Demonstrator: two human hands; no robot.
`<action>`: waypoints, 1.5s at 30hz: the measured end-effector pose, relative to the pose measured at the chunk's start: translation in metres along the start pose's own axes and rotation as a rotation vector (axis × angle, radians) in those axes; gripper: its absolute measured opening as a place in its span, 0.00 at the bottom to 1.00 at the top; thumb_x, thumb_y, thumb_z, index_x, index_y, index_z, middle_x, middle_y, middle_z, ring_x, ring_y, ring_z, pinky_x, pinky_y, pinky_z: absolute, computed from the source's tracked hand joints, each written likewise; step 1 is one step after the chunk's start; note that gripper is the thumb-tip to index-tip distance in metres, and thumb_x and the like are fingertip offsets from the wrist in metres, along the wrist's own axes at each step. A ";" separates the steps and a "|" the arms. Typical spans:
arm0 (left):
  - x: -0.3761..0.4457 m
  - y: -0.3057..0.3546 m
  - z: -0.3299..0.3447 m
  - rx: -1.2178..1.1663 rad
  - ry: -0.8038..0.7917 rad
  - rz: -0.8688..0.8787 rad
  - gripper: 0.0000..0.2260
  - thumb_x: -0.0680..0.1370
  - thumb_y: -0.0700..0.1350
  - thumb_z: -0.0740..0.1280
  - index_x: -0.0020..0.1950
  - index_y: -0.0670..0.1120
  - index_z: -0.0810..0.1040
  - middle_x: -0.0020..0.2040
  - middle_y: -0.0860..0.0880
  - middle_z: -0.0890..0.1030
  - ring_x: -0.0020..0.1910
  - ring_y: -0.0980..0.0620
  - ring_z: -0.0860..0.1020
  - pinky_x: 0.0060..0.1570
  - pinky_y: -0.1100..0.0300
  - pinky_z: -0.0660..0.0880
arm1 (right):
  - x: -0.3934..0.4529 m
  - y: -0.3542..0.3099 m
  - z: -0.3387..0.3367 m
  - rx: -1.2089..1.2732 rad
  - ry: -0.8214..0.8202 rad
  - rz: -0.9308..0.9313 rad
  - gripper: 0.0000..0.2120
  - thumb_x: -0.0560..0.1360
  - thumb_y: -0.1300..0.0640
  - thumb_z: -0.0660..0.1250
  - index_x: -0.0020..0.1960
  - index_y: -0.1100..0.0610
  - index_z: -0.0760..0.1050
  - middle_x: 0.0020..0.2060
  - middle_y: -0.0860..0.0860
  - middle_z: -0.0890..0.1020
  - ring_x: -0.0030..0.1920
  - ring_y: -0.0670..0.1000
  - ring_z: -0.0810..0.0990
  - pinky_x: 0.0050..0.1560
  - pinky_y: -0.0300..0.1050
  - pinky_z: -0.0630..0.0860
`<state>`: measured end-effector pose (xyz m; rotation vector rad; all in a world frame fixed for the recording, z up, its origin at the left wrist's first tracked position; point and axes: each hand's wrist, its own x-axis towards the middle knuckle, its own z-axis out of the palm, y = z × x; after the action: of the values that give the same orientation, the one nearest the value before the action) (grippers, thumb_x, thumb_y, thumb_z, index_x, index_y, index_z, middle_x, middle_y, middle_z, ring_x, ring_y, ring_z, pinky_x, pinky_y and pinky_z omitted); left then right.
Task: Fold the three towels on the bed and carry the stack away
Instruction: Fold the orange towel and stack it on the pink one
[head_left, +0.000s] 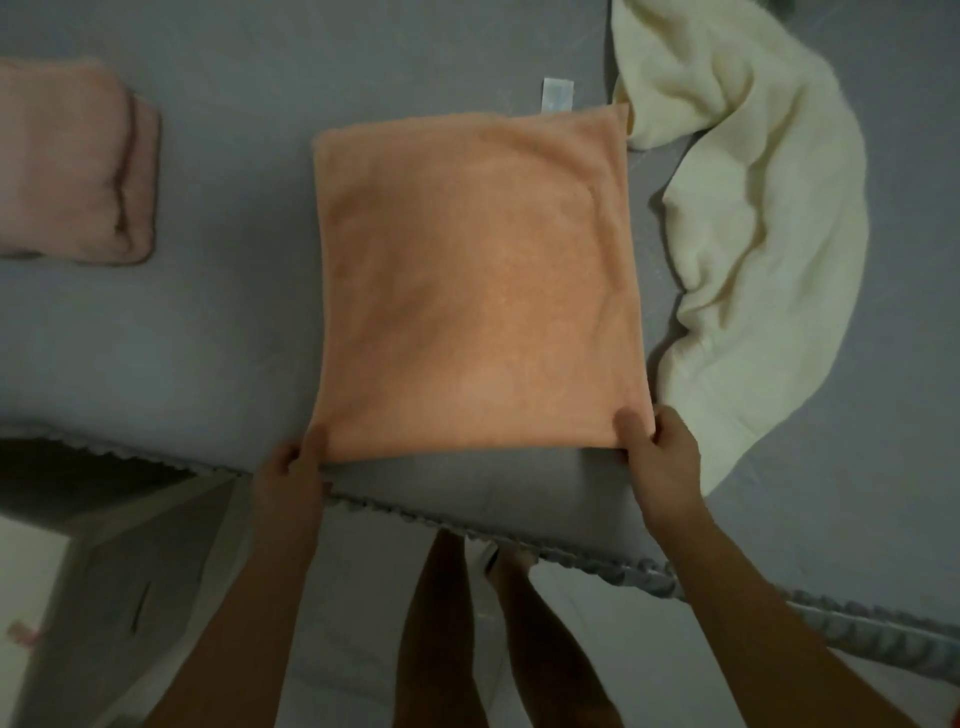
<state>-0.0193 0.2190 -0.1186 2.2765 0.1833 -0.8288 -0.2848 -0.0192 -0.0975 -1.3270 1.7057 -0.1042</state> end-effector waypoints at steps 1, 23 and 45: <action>-0.003 -0.008 0.000 -0.013 0.021 -0.006 0.20 0.77 0.59 0.65 0.41 0.41 0.77 0.37 0.38 0.80 0.37 0.46 0.78 0.41 0.45 0.77 | -0.005 0.008 -0.002 -0.004 0.002 -0.009 0.07 0.76 0.48 0.65 0.45 0.52 0.73 0.39 0.51 0.80 0.39 0.50 0.78 0.34 0.45 0.72; 0.001 0.060 0.117 0.807 -0.034 0.744 0.31 0.81 0.59 0.51 0.80 0.51 0.45 0.81 0.42 0.44 0.79 0.41 0.43 0.75 0.39 0.43 | 0.079 -0.099 0.067 -0.994 -0.314 -1.109 0.33 0.81 0.44 0.51 0.80 0.57 0.44 0.80 0.55 0.46 0.79 0.55 0.43 0.77 0.55 0.43; -0.031 -0.035 0.054 1.113 -0.420 1.119 0.37 0.72 0.60 0.67 0.78 0.52 0.60 0.80 0.44 0.58 0.78 0.41 0.58 0.70 0.38 0.62 | -0.011 0.048 0.022 -1.023 -0.379 -1.008 0.34 0.74 0.42 0.63 0.75 0.59 0.65 0.76 0.62 0.62 0.76 0.64 0.56 0.71 0.66 0.57</action>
<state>-0.0831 0.2129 -0.1494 2.3933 -1.9601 -0.7812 -0.3045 0.0189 -0.1303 -2.6475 0.5685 0.4783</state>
